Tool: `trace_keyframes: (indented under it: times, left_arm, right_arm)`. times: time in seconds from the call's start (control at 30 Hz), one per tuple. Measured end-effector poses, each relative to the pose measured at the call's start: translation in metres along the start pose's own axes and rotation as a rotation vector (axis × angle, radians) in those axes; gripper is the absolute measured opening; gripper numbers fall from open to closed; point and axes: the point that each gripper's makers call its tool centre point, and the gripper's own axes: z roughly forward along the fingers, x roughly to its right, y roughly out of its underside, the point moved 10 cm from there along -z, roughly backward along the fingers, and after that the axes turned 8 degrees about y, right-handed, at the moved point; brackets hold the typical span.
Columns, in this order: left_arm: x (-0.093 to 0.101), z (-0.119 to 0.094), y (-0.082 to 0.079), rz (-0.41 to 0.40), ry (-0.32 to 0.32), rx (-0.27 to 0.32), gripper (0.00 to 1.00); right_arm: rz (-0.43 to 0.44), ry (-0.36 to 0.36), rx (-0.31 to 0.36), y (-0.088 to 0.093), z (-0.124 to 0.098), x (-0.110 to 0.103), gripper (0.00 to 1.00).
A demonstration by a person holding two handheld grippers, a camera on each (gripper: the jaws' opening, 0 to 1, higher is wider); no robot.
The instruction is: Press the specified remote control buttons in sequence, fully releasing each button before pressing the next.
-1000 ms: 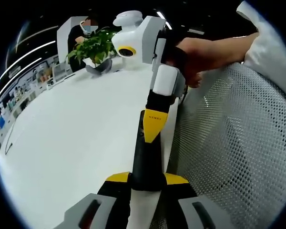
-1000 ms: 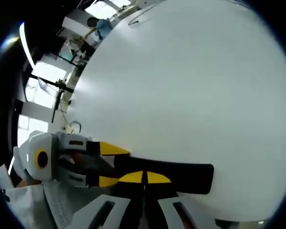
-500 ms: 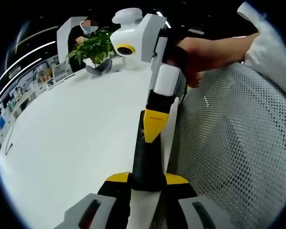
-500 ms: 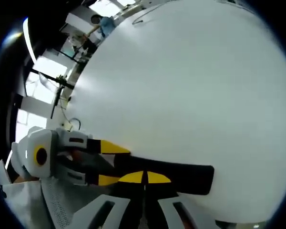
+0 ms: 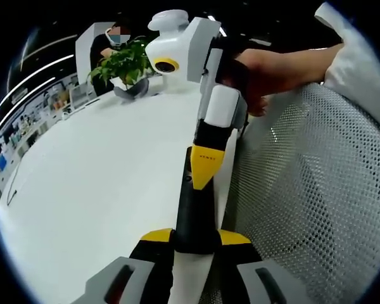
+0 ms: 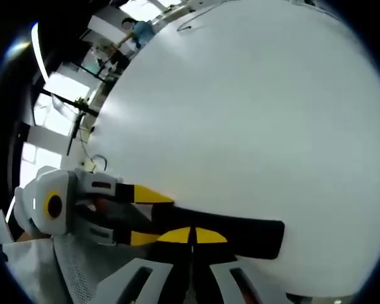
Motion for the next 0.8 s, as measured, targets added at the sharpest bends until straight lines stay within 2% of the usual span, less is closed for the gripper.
trace_keyframes:
  times: [0.47, 0.8]
  left_arm:
    - [-0.0001, -0.0004, -0.0001, 0.001, 0.000, 0.000, 0.24]
    - [-0.0004, -0.0005, 0.0006, 0.000, 0.001, 0.002, 0.24]
  right_arm:
    - [-0.052, 0.006, 0.005, -0.0009, 0.0028, -0.0052, 0.00]
    - [-0.046, -0.014, 0.004, -0.0011, 0.0045, -0.0056, 0.00]
